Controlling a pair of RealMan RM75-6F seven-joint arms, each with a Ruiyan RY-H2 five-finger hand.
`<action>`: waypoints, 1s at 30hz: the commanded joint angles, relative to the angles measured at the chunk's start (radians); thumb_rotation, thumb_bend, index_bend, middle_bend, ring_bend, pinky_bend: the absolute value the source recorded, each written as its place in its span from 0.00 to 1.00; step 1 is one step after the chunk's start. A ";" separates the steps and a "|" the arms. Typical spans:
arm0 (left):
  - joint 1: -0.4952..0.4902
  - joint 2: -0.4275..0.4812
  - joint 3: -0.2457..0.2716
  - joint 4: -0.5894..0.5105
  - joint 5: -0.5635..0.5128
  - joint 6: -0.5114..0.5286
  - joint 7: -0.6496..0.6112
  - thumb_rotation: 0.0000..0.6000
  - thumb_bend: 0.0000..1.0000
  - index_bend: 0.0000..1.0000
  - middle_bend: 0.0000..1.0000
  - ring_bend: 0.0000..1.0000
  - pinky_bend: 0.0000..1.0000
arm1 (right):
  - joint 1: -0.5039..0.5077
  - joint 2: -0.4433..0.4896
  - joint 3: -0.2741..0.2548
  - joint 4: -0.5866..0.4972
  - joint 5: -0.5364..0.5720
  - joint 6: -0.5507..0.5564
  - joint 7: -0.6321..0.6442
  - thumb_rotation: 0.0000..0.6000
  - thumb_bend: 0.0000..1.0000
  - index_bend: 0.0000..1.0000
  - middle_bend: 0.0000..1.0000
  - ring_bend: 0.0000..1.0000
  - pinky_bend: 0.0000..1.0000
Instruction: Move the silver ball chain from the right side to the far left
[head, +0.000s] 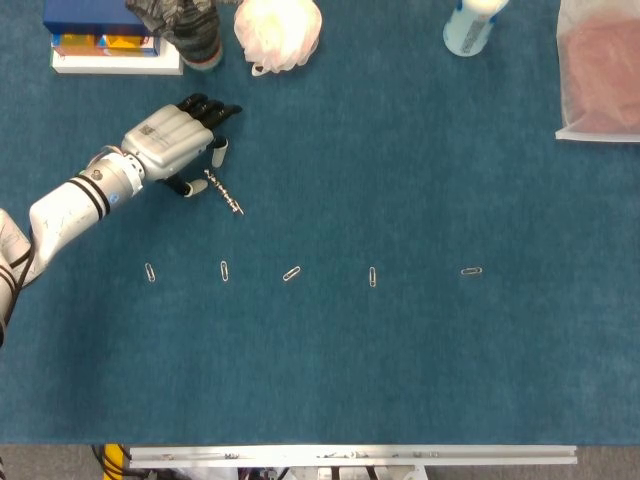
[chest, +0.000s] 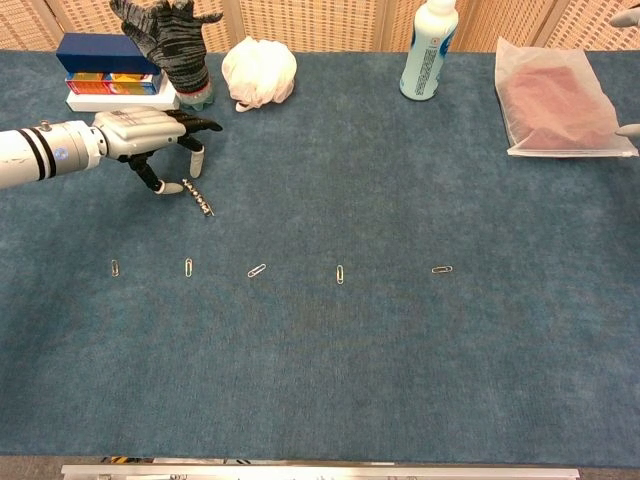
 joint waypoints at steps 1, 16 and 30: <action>-0.001 -0.001 0.003 0.003 0.000 0.001 -0.004 1.00 0.31 0.43 0.00 0.00 0.03 | -0.001 -0.001 0.000 0.002 0.001 -0.001 0.002 1.00 0.00 0.12 0.06 0.00 0.11; 0.005 0.024 0.009 -0.033 -0.006 0.024 0.013 1.00 0.31 0.42 0.00 0.00 0.03 | -0.006 -0.004 0.002 0.005 -0.001 -0.003 0.007 1.00 0.00 0.12 0.06 0.00 0.11; 0.008 0.029 0.004 -0.054 -0.017 0.025 0.032 1.00 0.31 0.45 0.00 0.00 0.03 | -0.005 -0.007 0.003 -0.001 0.002 -0.008 -0.005 1.00 0.00 0.12 0.06 0.00 0.11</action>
